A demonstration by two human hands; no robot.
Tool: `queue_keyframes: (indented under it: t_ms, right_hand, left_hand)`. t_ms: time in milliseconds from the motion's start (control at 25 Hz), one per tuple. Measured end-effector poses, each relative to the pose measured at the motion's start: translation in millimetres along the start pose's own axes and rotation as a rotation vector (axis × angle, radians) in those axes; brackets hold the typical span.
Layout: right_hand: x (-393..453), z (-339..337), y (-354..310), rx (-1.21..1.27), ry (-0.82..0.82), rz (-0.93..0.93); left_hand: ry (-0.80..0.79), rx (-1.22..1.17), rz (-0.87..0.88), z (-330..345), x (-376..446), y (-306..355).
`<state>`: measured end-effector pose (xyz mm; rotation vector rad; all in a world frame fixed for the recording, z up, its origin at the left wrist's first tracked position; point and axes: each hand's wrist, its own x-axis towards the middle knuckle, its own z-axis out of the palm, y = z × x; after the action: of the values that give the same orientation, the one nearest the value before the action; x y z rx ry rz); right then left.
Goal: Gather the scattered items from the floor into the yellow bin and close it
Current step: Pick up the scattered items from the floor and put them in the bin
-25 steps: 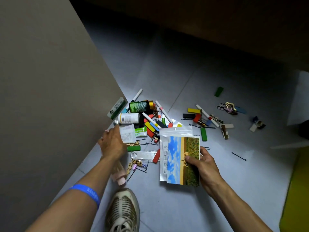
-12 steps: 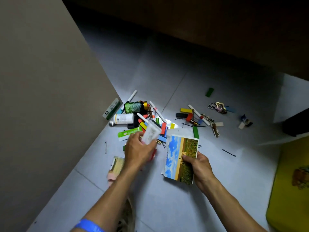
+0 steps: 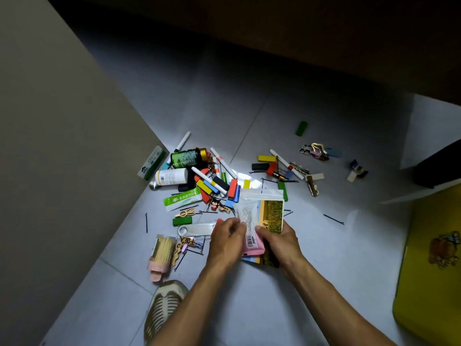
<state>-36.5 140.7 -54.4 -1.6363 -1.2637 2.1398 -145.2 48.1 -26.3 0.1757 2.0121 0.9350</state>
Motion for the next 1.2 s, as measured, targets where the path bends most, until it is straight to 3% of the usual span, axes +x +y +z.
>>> queue_keyframes:
  t_ms: [160, 240, 320, 480, 720, 880, 960, 1080, 1200]
  right_hand:
    - [-4, 6, -6, -0.137, -0.050, -0.053]
    - [-9, 6, -12, -0.325, 0.038, -0.096]
    - [-20, 1, -24, -0.317, 0.128, -0.143]
    - [-73, -51, -65, 0.096, 0.310, -0.267]
    - [-169, -207, -132, 0.706, 0.653, -0.529]
    - [-190, -275, -144, 0.836, 0.671, -0.468]
    - [-187, -295, -131, 0.590, 0.732, -0.363]
    - [-186, -310, -97, 0.019, 0.885, -0.179]
    - [-182, -311, -78, -0.702, 1.072, -0.358]
  left_hand:
    - [-0.086, -0.186, -0.039, -12, -7, -1]
    - [-0.119, -0.247, -0.035, -11, -17, 4]
    - [-0.115, -0.285, 0.021, -9, -27, 13]
    - [-0.007, -0.288, 0.184, 13, -43, 45]
    - [-0.193, -0.180, 0.306, 99, -97, 103]
    - [-0.252, -0.126, 0.344, 130, -128, 117]
    - [-0.251, -0.110, 0.336, 133, -131, 114]
    - [-0.218, -0.070, 0.327, 131, -129, 109]
    - [-0.200, -0.015, 0.329, 131, -123, 108]
